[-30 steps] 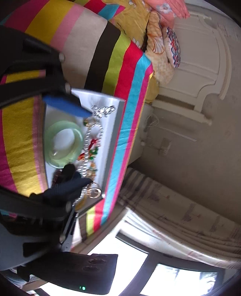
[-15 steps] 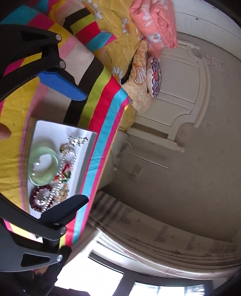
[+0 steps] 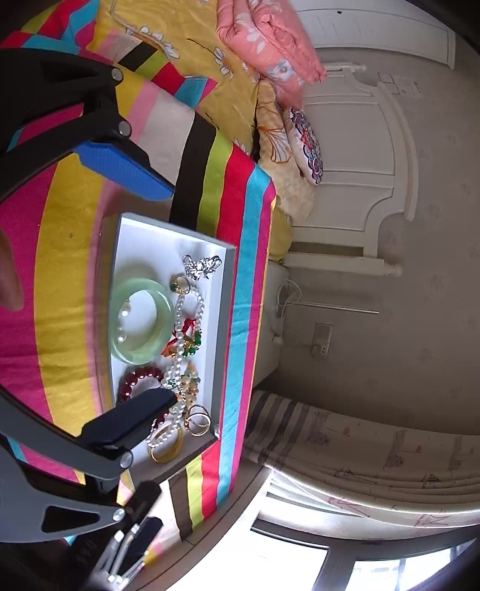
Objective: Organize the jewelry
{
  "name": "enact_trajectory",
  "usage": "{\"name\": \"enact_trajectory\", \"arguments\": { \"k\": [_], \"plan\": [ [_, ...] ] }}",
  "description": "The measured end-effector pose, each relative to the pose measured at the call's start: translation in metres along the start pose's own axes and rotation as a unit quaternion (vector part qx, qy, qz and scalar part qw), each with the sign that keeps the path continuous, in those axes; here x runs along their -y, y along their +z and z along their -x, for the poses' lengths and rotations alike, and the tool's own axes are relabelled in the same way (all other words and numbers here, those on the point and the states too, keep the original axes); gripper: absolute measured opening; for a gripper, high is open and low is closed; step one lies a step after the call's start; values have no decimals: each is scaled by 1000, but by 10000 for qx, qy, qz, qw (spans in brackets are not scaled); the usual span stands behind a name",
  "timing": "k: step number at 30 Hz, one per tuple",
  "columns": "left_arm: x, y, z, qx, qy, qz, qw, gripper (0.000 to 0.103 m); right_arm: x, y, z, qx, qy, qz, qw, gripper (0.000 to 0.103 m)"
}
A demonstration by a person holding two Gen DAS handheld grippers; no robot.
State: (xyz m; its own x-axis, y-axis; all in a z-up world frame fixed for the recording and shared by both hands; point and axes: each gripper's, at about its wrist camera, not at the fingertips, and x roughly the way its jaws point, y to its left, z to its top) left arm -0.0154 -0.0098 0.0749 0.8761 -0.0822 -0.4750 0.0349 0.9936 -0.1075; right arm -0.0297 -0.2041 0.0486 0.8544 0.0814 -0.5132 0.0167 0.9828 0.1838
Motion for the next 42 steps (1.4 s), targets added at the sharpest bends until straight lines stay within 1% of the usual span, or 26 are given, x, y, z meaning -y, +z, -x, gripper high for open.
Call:
{"name": "enact_trajectory", "arguments": {
  "k": [2,4,10,18,24,42],
  "plan": [
    [1,-3,-3,-82,29,-54,9999,101,-3,-3,-5,-88,-68,98,9999,87],
    [5,-4,-5,-139,3,-113,9998,101,-5,-3,-5,-83,-77,148,9998,87],
    [16,-9,-6,-172,21,-361,9992,101,-11,-5,-9,-173,-279,260,9991,87],
    [15,-10,-10,-297,61,-351,9989,101,-15,-5,-9,-96,-214,367,9990,87],
    [16,-10,-12,-310,87,-416,9986,101,-15,-4,-10,-134,-186,355,9991,87],
    [20,-12,-15,-353,105,-539,9979,101,-13,-4,-8,-45,-154,310,9994,87]
  ]
}}
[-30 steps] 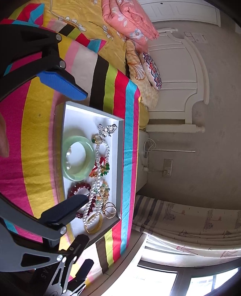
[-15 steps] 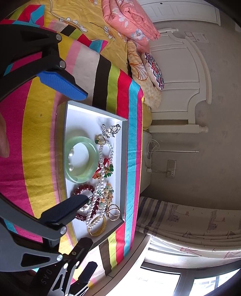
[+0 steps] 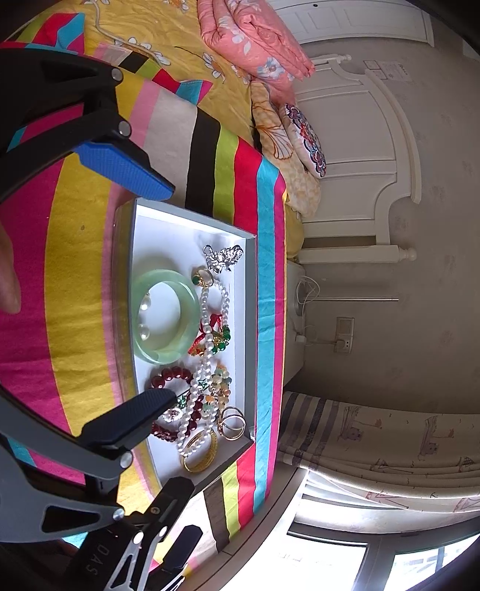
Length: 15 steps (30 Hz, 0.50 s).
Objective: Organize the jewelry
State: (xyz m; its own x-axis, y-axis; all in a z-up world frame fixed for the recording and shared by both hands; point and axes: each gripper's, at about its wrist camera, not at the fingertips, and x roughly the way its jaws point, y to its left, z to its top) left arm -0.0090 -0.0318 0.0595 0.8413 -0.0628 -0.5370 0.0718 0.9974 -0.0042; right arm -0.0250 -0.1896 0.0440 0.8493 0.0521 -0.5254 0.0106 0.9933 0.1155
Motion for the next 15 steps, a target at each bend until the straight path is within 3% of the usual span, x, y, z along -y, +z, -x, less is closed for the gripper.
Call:
{"name": "enact_trajectory", "arguments": {
  "k": [15],
  "plan": [
    [0,0,0,-2,1,2,10000,101,-2,0,3,59,-74,69,9999,87]
  ]
}}
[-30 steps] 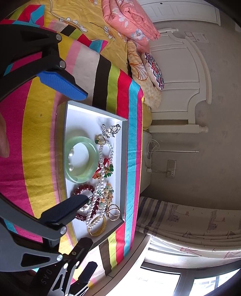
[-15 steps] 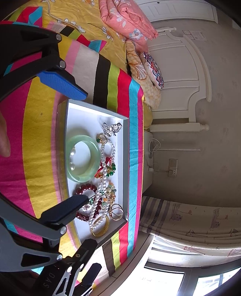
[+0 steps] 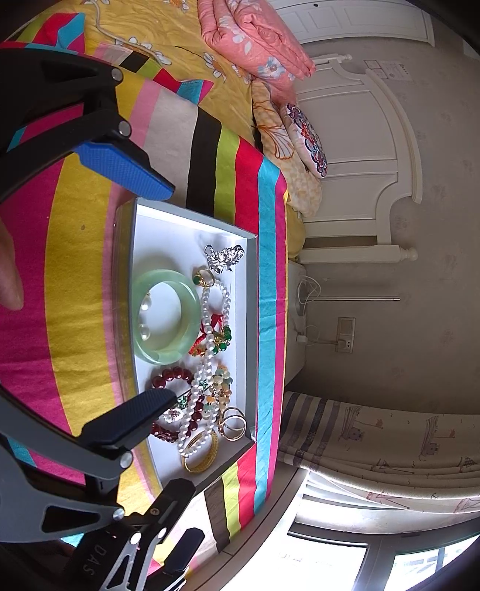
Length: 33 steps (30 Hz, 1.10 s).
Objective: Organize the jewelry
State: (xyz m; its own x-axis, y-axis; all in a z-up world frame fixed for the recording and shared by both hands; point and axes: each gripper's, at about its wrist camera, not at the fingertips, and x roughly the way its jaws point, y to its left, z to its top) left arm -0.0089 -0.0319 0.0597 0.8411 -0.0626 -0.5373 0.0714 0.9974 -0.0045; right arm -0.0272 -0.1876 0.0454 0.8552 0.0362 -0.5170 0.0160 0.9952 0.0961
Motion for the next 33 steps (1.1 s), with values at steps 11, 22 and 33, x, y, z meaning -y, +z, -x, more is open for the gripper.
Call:
{"name": "enact_trajectory", "arguments": {
  "k": [11,22,33],
  "plan": [
    [0,0,0,-4,2,-3,10000,101,0,0,0,19,-35,-3,10000,87],
    [0,0,0,-3,2,-2,10000,101,1,0,0,11,-50,2,10000,87],
    [0,0,0,-8,1,-3,10000,101,1,0,0,12,-46,5,10000,87]
  ]
}}
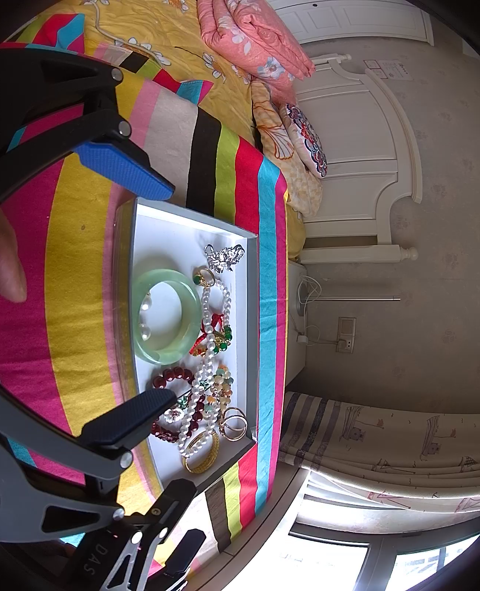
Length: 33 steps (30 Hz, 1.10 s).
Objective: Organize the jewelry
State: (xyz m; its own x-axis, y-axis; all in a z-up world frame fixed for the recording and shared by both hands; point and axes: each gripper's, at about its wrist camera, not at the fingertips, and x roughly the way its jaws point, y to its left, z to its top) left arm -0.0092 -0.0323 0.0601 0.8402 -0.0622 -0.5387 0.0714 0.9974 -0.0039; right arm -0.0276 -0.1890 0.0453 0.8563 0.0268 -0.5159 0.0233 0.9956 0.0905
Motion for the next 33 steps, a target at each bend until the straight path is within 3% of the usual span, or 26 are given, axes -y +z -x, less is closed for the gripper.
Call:
{"name": "enact_trajectory", "arguments": {
  "k": [33],
  "plan": [
    [-7,-6,3,82,-27,142,9999,101,0,-3,-4,-51,3,-2,10000,87]
  ]
}}
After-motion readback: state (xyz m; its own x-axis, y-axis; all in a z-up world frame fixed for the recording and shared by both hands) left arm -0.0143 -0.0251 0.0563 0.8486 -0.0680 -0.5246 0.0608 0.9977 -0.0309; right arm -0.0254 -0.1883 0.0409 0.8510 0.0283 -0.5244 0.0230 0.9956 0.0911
